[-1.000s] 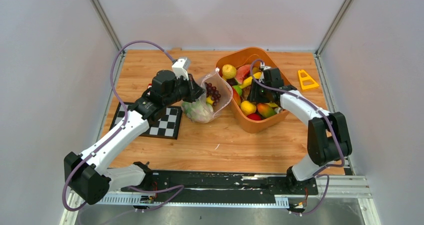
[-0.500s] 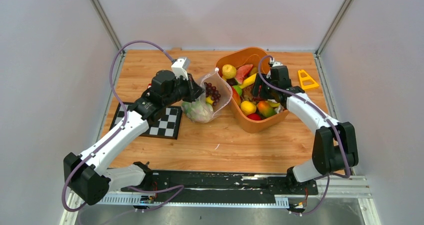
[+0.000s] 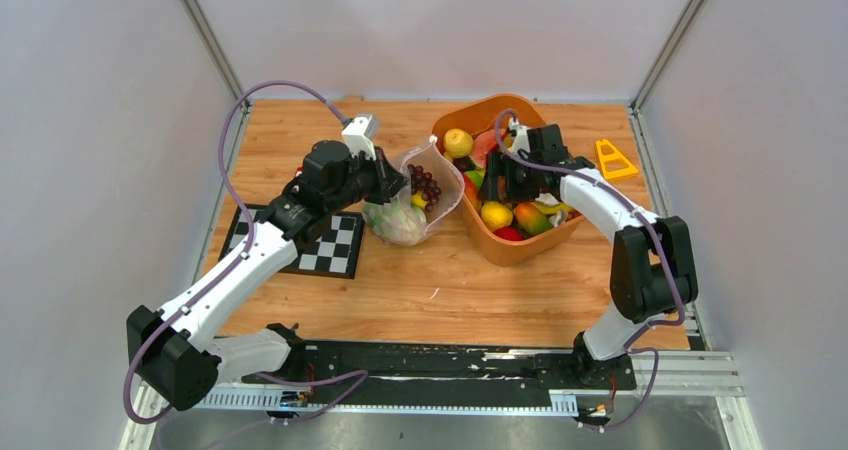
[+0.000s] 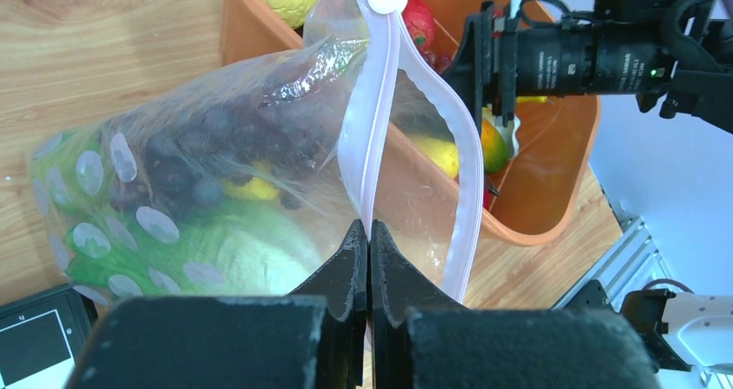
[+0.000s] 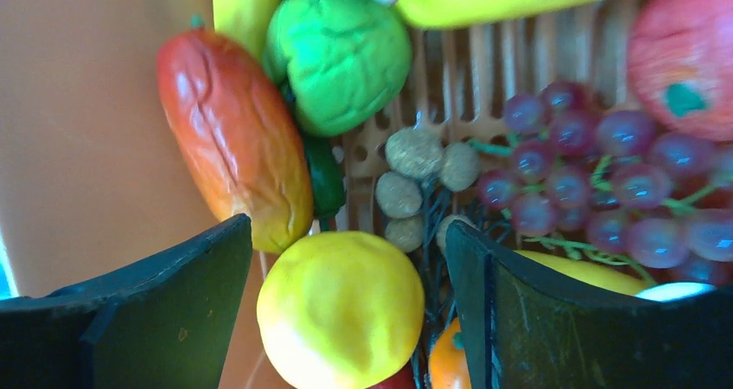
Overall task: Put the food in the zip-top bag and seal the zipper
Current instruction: Pick up the fake fruit from the bin, then place the fake fruit in the zipper food storage bag.
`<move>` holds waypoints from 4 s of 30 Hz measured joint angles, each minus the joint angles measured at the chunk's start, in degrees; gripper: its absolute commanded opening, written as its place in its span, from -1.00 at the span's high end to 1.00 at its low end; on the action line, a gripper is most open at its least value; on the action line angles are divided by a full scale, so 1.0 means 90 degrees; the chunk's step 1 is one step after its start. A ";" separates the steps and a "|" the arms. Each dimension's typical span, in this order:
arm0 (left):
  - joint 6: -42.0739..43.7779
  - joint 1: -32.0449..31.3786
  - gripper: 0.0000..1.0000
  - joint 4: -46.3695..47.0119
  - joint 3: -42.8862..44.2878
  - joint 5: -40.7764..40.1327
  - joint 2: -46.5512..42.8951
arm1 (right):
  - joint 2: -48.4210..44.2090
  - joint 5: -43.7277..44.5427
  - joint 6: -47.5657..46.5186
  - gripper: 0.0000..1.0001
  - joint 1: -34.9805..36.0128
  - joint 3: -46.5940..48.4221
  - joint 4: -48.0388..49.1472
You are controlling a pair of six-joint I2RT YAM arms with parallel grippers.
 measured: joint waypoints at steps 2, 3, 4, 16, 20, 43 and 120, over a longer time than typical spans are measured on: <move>0.0000 0.0000 1.00 -0.0005 0.0000 0.0000 0.0000 | 0.0095 -0.0129 -0.0223 -0.65 0.0107 0.0044 -0.0265; 0.0000 0.0000 1.00 -0.0010 0.0000 0.0000 0.0000 | 0.0134 -0.0143 -0.0350 -0.65 0.0160 0.0066 -0.0425; 0.0000 0.0000 1.00 -0.0015 0.0000 -0.0002 0.0000 | 0.0172 -0.0143 -0.0491 -0.64 0.0202 0.0092 -0.0595; -0.0007 0.0000 1.00 -0.0024 0.0002 0.0027 0.0019 | 0.0357 0.0801 -0.0699 0.26 0.0333 0.0423 -0.1158; -0.0005 0.0000 1.00 -0.0024 0.0002 0.0027 0.0019 | 0.0117 0.1421 -0.0561 0.28 0.0330 0.0321 -0.1013; 0.0027 0.0000 1.00 -0.0041 0.0007 0.0005 0.0024 | -0.1579 0.1596 0.0743 0.33 -0.0083 -0.0828 0.0925; -0.0027 0.0000 1.00 0.0100 0.0005 0.0262 0.0136 | -0.0403 0.1122 0.2307 -0.14 -0.0369 -0.0510 0.1549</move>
